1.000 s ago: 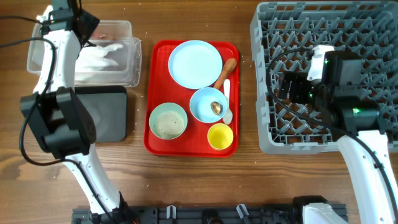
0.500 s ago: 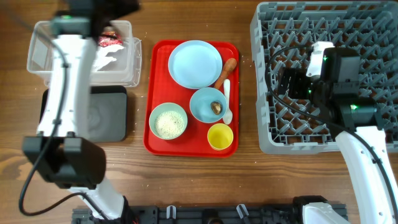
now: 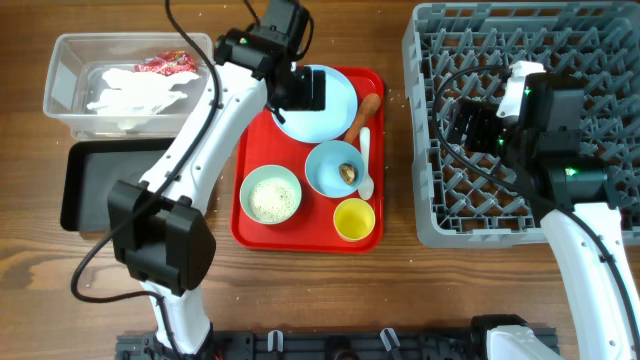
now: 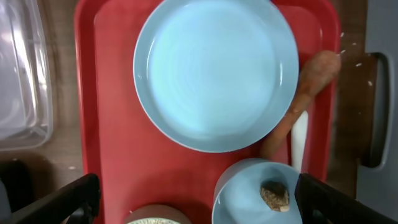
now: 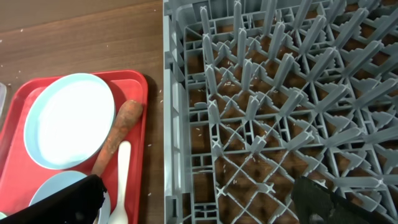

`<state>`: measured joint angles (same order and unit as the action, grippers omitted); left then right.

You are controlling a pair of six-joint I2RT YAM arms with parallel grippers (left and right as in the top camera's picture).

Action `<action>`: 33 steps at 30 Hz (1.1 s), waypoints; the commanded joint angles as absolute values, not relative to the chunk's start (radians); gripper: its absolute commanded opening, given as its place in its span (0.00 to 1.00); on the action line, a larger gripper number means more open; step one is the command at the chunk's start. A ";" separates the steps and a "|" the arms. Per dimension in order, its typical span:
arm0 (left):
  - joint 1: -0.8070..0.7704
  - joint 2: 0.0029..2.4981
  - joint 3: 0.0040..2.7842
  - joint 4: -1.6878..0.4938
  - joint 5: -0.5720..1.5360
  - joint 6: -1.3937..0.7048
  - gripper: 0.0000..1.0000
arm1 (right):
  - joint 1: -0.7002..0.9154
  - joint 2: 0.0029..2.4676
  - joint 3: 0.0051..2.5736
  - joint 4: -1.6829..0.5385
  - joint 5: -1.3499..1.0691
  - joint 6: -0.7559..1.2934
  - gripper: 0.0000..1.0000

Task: Sort waste into correct bins and load items into the dishwasher rack
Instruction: 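Move the left gripper to the mint-green rice bowl and grasp it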

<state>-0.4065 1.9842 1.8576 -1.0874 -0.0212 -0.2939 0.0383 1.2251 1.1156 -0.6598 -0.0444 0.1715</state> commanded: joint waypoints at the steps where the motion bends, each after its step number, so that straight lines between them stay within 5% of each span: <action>1: -0.410 2.004 1.792 -1.008 0.078 -0.184 1.00 | 0.035 1.228 1.138 -0.663 -0.053 0.185 1.00; 5: -0.426 2.009 1.791 -1.064 0.128 -0.133 0.98 | 0.035 1.228 1.138 -0.699 -0.053 0.184 1.00; 10: -0.390 2.009 1.791 -1.341 0.115 -0.467 0.87 | 0.035 1.229 1.137 -0.719 -0.053 0.184 1.00; 15: -0.426 1.946 1.674 -1.392 0.051 -0.600 0.80 | 0.035 1.229 1.137 -0.728 -0.052 0.183 1.00; 21: -0.437 1.658 1.316 -1.146 0.153 -0.392 0.81 | 0.035 1.229 1.137 -0.716 -0.053 0.184 1.00; 26: -0.477 1.674 1.095 -0.948 0.190 -0.321 0.77 | 0.035 1.229 1.137 -0.717 -0.087 0.186 1.00; 31: -0.478 1.684 1.014 -0.823 0.189 -0.325 0.60 | 0.035 1.229 1.137 -0.719 -0.087 0.185 1.00; 33: -0.480 1.684 1.013 -0.800 0.179 -0.325 0.41 | 0.035 1.229 1.137 -0.719 -0.087 0.185 1.00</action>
<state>-0.4770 1.6779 1.0191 -0.8211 0.1745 -0.3382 0.0383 1.2251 1.1156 -0.7189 -0.0711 0.1722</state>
